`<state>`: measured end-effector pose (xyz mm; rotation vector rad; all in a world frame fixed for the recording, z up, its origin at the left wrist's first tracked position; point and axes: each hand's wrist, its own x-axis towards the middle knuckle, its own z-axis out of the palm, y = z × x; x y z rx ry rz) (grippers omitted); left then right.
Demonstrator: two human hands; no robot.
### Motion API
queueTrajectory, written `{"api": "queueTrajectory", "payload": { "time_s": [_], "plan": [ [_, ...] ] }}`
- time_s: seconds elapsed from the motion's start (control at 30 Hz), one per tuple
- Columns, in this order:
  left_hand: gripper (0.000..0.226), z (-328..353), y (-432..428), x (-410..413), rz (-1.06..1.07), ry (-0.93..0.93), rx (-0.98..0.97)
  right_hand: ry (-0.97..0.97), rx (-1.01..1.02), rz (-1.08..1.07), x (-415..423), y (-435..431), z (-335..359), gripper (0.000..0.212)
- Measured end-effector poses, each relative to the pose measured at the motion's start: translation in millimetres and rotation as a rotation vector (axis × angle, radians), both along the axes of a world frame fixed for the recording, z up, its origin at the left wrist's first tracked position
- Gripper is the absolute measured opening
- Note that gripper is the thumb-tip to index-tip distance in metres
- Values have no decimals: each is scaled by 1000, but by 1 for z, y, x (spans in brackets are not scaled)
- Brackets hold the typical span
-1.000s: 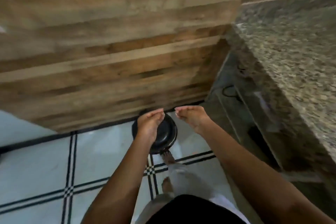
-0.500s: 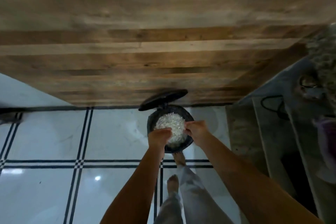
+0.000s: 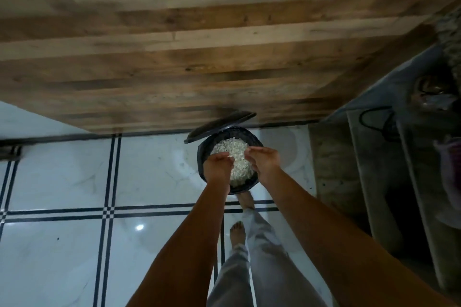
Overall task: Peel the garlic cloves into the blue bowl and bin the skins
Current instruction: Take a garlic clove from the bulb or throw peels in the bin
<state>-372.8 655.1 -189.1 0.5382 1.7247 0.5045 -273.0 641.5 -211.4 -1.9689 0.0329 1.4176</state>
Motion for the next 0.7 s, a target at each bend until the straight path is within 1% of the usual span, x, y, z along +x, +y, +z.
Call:
{"api": "queueTrajectory", "payload": {
  "time_s": [0.03,0.13,0.27,0.33,0.43,0.53,0.7],
  "plan": [
    [23,3,-2,1,-23,0,34,1,20,-14,0,-3,8,27],
    [32,21,-5,4,-112,-9,99,67,116,-131,2,-13,32,20],
    [20,57,-14,14,-32,-236,118,185,266,-266,13,-34,71,10],
    [15,79,-24,29,-76,-308,126,185,333,-327,23,-55,94,7],
    [16,110,-47,65,-202,-390,176,147,454,-470,47,-98,135,17],
    [14,141,-88,118,-367,-502,204,63,567,-654,84,-156,177,15],
    [12,196,-191,212,-722,-687,139,-125,718,-968,146,-283,230,8]
  ]
}}
